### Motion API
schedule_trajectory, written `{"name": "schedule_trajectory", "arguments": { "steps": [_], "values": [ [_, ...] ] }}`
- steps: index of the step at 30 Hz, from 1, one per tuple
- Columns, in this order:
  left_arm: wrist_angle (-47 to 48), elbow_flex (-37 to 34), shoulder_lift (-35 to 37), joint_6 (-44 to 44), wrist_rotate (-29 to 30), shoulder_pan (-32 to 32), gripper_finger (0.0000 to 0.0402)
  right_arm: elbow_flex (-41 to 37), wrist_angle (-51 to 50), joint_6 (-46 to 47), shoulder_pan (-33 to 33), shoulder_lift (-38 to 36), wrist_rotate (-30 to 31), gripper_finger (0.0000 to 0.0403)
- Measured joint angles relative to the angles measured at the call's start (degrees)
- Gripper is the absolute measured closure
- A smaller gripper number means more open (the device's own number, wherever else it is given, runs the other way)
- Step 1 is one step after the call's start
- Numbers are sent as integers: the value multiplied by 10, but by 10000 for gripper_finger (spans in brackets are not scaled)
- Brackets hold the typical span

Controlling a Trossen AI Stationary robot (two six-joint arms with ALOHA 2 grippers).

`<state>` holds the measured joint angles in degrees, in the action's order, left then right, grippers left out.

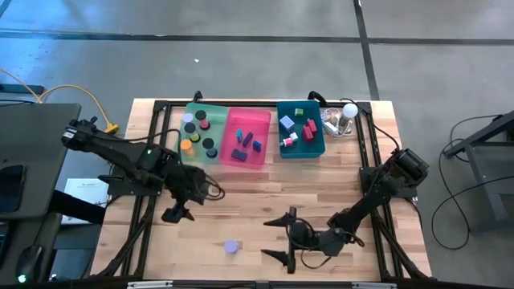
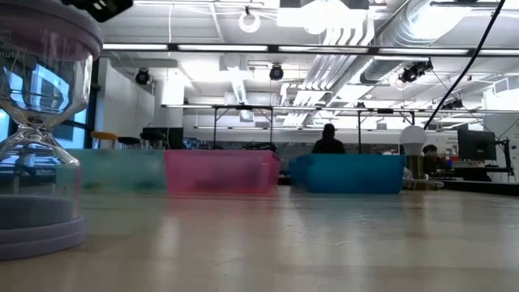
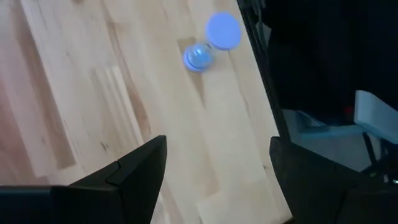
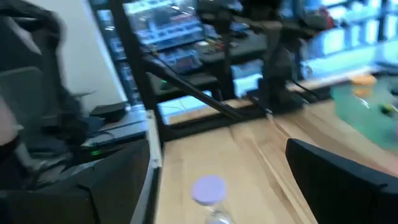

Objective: Pick & Place Office items
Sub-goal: Put the light purple hourglass into the green bin

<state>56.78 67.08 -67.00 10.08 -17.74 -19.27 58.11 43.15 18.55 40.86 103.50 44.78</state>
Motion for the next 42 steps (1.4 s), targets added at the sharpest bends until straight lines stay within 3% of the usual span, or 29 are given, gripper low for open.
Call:
{"name": "schedule_trajectory", "arguments": {
  "steps": [10, 22, 26, 34, 42],
  "values": [
    [5, -8, 0, 100, 70, -104, 124, 4, 36, -68, 4, 4, -46, 37],
    [-9, -26, -1, 197, 246, -235, 124, 57, 31, -128, -20, 38, -75, 37],
    [-56, -26, -3, 214, 256, -269, 124, 57, 29, -138, -24, 38, -73, 37],
    [-165, -26, -3, 208, 258, -302, 124, 57, 20, -139, -41, 38, -73, 37],
    [-185, -26, -3, 199, 363, -306, 124, 57, 7, -139, -62, 38, -74, 37]
  ]
}}
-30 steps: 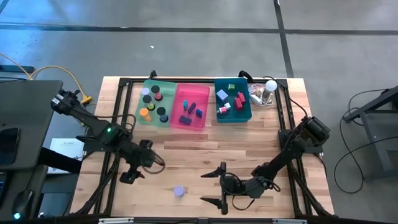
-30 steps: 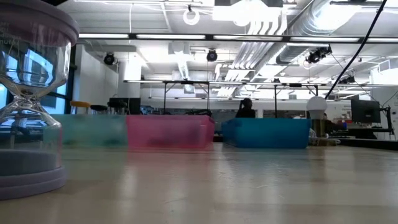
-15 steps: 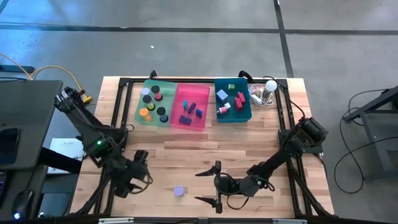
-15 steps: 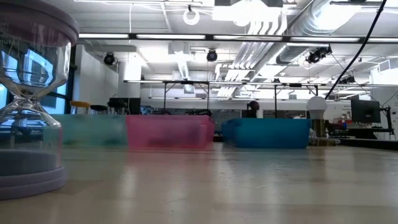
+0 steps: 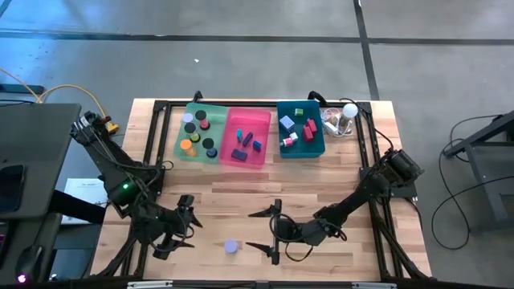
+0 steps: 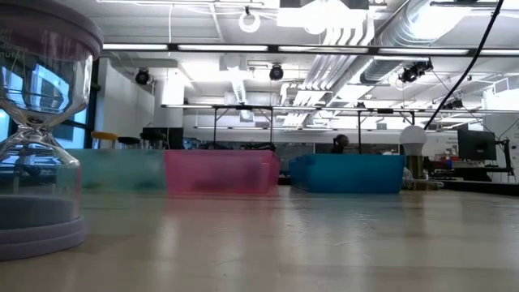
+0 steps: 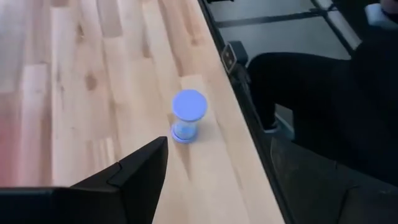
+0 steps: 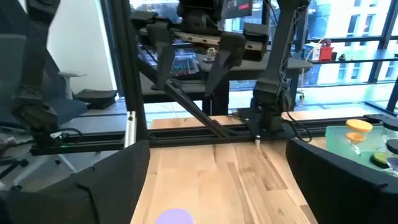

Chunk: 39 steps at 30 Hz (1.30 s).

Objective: Pick & Place Office items
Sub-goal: Put the light purple hourglass into the green bin

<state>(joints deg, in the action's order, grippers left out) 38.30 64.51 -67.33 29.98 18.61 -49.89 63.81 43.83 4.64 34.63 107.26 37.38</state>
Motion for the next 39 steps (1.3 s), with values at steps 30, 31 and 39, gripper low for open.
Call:
{"name": "schedule_trajectory", "arguments": {
  "steps": [30, 31, 39],
  "values": [
    [-14, 0, -2, -1, 244, -2, 86, 0, -17, 0, -19, 0, 0, 37],
    [-15, 0, -3, 0, 247, -2, 76, 0, -17, 0, -20, 0, 0, 37],
    [-19, 0, -8, 3, 217, -3, 14, 0, -16, -6, -21, 0, -26, 37]
  ]
}}
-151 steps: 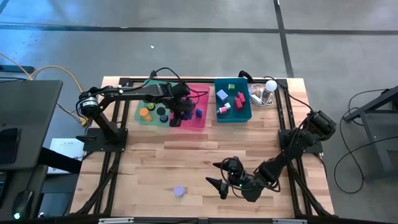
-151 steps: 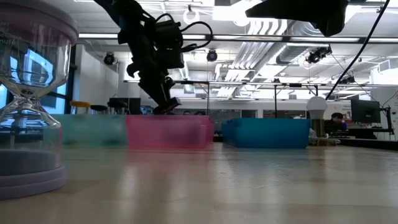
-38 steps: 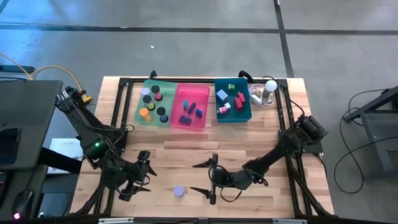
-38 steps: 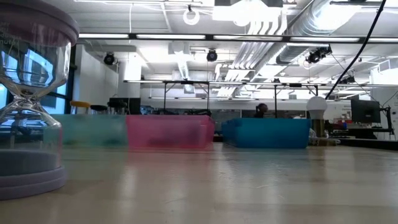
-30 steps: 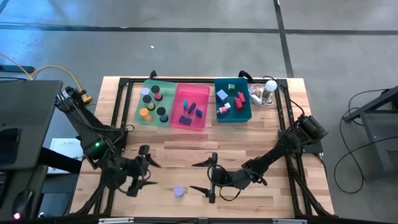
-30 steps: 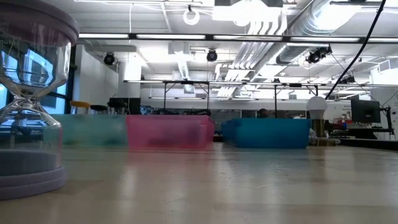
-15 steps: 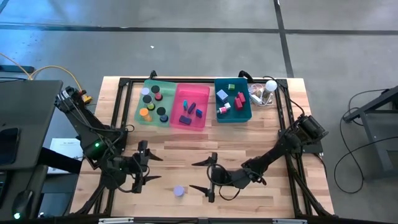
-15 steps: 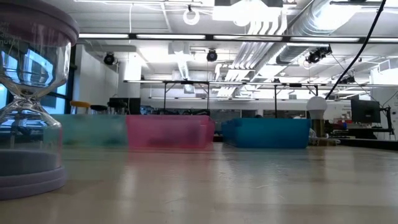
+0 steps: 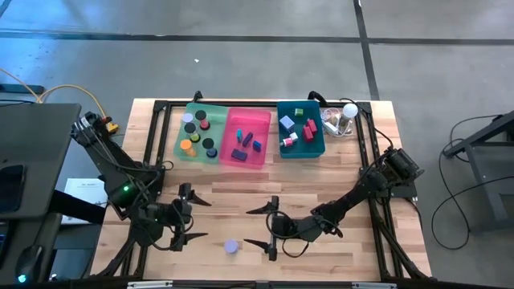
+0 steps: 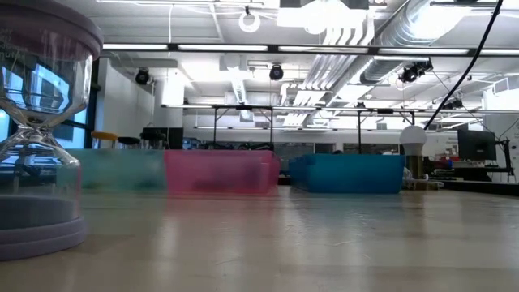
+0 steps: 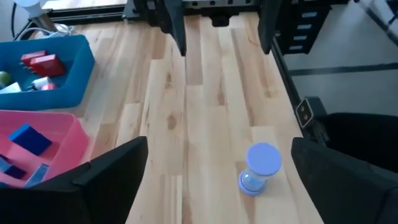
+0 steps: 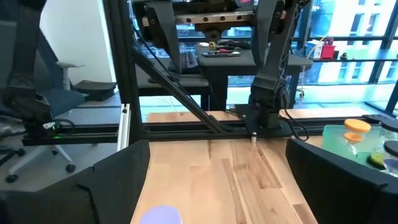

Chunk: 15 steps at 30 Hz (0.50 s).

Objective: Pick & Place Office items
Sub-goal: Put the light purple hourglass into the green bin

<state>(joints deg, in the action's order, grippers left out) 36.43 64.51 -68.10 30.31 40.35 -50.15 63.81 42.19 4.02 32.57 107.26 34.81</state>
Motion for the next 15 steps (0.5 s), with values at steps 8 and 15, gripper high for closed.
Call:
{"name": "schedule_trajectory", "arguments": {
  "steps": [8, 15],
  "values": [
    [-54, 0, -3, 2, 0, 3, 12, 0, -1, -13, -8, 0, 0, 37],
    [-79, 0, -11, -95, 3, 17, 12, 0, -4, -15, -7, 0, -2, 37]
  ]
}}
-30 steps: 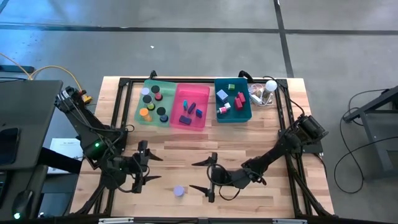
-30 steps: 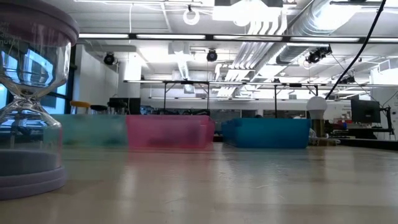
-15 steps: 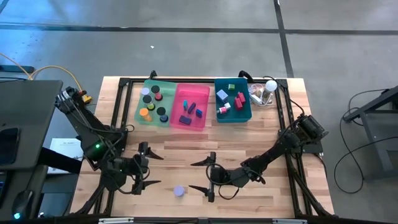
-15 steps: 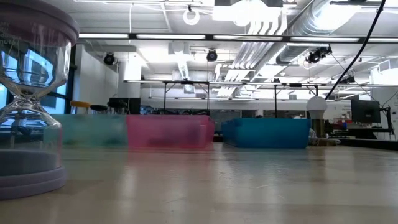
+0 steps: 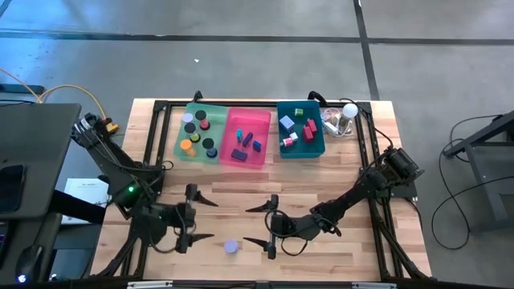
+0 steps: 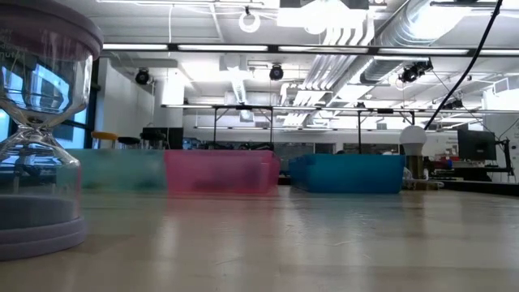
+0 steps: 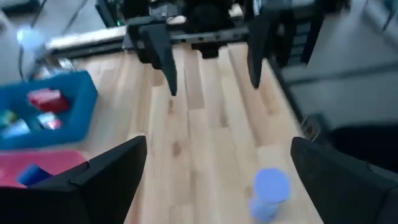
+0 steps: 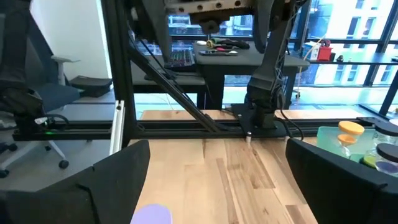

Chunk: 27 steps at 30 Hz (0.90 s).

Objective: Pick & Place Office items
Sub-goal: Put the light purple hourglass into the green bin

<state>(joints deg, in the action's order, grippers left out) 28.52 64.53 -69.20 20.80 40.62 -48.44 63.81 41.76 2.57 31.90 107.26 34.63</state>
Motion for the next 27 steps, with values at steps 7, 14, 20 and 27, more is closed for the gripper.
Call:
{"name": "schedule_trajectory", "arguments": {
  "steps": [7, 14, 20, 27],
  "values": [
    [-43, 0, -78, -61, -58, -12, 12, 0, -15, -9, 0, 0, -4, 37],
    [-85, 0, -150, -54, -81, -21, 12, 0, -27, -17, -1, 0, -4, 37],
    [-86, 0, -189, 14, -81, -8, 12, 0, -26, -58, -2, 0, -3, 37],
    [-85, 0, -242, 45, -87, -6, 12, 0, -21, -74, -5, 0, 4, 37]
  ]
}}
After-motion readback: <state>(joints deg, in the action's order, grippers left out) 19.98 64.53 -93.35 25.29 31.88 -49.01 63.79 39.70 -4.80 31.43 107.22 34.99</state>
